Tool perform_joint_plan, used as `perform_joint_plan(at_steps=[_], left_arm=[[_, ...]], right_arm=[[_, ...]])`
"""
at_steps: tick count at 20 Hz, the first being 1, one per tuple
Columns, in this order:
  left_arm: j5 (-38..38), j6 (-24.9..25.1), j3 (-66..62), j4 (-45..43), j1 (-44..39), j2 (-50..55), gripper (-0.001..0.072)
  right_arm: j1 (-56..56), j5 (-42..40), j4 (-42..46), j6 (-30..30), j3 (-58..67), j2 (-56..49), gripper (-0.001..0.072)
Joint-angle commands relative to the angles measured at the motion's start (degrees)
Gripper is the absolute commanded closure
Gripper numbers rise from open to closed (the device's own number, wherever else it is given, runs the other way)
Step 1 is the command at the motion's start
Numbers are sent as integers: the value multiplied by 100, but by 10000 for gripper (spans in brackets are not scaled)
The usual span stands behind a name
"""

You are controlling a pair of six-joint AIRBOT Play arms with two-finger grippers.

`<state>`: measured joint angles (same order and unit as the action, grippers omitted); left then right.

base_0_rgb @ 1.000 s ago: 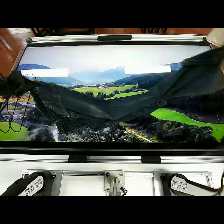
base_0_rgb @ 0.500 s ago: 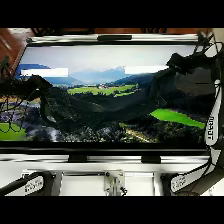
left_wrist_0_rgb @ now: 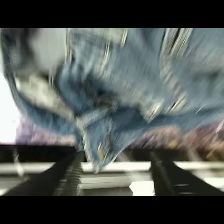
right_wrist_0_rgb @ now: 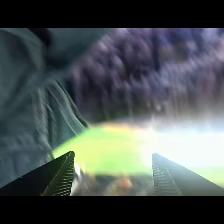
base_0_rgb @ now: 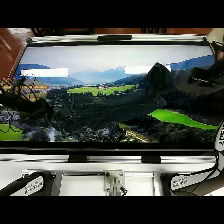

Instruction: Fold the shirts.

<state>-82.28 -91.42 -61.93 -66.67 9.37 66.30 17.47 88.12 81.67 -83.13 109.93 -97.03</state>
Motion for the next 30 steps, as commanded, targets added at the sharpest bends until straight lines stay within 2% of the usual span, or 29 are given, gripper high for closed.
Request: perform_joint_plan(at_steps=[1, 5, 7, 9, 11, 12, 14, 19, 22, 26, 28, 29, 30], left_arm=[[553, -308, 1128, -236, -452, -485, 81], [1252, -525, 2002, -219, -728, -496, 83], [1869, -555, 2280, 133, -802, -496, 85], [2385, -557, 2428, 490, -841, -466, 118], [2583, -560, 2485, 522, -896, -306, 120], [2688, -557, 2476, 549, -890, -190, 175], [2892, -457, 2420, 568, -890, -92, 645], [2448, 63, 1342, 535, -695, -240, 657], [2409, 44, 911, 457, -533, -302, 657], [2210, 13, 761, 463, -505, -313, 657], [2159, 17, 743, 459, -505, -315, 657], [2170, 17, 743, 459, -505, -315, 657], [2192, 17, 743, 457, -505, -313, 657]], right_arm=[[282, 575, -15, 83, 2, 105, 117], [251, 396, -243, 87, -109, 98, 117], [254, 341, -367, 87, -122, 50, 117], [254, 341, -365, 96, -127, -4, 117], [254, 343, -367, 116, -127, -57, 117], [251, 378, -396, 125, -127, -92, 117], [251, 621, -699, 280, -140, -210, 117], [168, 590, -1716, 680, -1281, -245, 117], [4, -133, -1867, 756, -2227, -245, 117], [-247, -1462, -1834, 538, -2702, -251, 117], [-251, -1991, -1805, 181, -2704, -280, 117], [-229, -2120, -1779, 11, -2704, -326, 174], [-232, -2157, -1781, -50, -2704, -407, 202]])
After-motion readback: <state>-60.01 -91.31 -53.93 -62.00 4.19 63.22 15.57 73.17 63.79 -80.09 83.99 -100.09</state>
